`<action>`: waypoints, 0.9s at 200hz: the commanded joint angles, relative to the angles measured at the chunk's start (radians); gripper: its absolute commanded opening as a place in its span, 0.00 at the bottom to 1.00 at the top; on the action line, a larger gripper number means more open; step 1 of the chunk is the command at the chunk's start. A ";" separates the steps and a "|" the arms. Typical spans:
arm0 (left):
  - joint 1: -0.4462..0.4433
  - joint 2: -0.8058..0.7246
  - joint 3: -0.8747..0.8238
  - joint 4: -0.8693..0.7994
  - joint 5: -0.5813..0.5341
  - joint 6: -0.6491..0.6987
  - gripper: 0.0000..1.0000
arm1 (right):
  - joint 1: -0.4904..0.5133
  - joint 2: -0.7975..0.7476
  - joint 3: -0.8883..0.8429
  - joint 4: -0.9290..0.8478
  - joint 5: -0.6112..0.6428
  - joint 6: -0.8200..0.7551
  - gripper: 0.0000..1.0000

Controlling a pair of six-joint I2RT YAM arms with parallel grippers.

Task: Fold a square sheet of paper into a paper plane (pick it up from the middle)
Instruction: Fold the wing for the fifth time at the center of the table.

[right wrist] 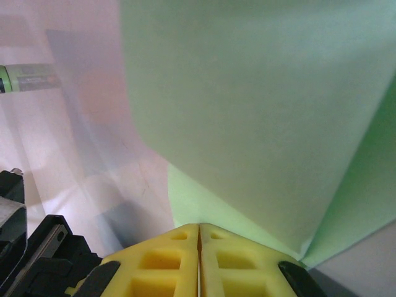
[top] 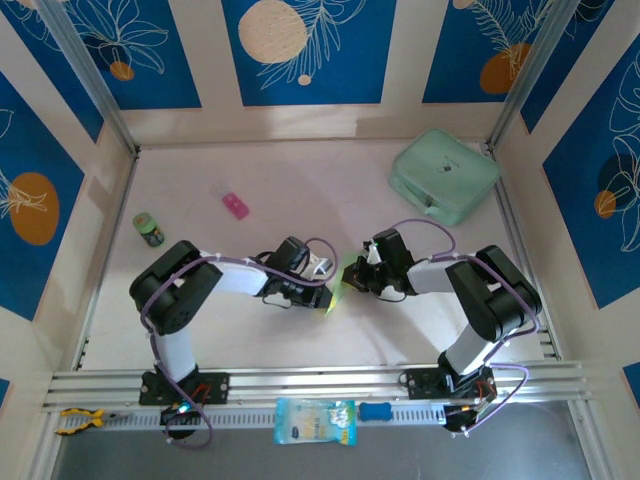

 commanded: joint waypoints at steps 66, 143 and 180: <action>0.005 -0.005 -0.054 -0.150 0.031 0.036 0.00 | -0.018 0.045 -0.032 -0.069 0.065 -0.029 0.10; 0.004 -0.018 -0.077 -0.184 0.021 0.031 0.00 | -0.024 0.043 -0.034 -0.071 0.060 -0.031 0.09; 0.002 -0.028 -0.088 -0.193 0.008 0.021 0.06 | -0.025 0.037 -0.034 -0.075 0.060 -0.035 0.09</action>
